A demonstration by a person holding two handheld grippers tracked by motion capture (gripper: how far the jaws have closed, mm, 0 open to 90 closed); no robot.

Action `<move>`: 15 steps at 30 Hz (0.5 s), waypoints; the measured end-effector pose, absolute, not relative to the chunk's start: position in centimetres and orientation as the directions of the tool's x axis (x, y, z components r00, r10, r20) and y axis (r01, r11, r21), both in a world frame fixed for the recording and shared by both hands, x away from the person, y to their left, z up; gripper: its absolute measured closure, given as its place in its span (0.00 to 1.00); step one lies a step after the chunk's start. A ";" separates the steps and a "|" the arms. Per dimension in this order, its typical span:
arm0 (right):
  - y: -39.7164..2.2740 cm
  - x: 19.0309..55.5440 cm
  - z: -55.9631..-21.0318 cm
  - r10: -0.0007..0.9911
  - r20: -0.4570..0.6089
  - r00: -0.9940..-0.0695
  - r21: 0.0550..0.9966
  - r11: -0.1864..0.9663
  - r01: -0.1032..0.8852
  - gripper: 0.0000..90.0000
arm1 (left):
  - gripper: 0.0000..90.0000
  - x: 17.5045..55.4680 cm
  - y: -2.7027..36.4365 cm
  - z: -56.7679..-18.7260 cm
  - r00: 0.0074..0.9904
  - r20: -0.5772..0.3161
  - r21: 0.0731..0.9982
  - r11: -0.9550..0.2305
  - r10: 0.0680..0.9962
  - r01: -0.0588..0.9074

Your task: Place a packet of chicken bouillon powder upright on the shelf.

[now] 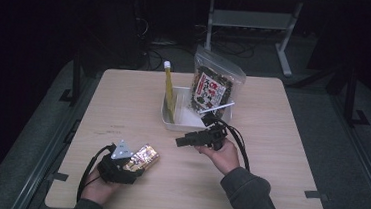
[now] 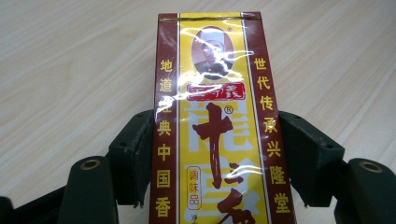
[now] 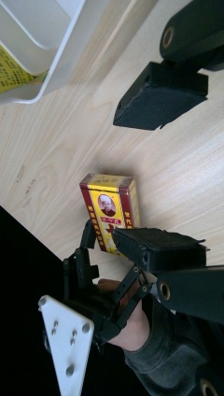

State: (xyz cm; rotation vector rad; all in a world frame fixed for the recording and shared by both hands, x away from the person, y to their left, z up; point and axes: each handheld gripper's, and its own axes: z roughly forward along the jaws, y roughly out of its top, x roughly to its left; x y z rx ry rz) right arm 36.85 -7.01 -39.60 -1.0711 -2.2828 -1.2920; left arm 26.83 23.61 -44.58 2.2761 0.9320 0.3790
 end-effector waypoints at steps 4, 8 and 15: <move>-6.8 36.9 -39.9 0.452 0.590 -0.669 0.591 0.323 0.740 0.44 | 0.36 26.6 23.2 -44.4 0.716 0.018 0.675 -0.537 0.698 0.506; -6.4 36.9 -40.2 0.447 0.605 -0.660 0.572 0.332 0.750 0.44 | 0.36 26.4 22.6 -44.1 0.732 0.024 0.684 -0.546 0.681 0.484; -5.9 37.1 -40.8 0.437 0.621 -0.651 0.541 0.362 0.759 0.47 | 0.36 26.2 21.9 -43.9 0.752 0.003 0.702 -0.537 0.659 0.468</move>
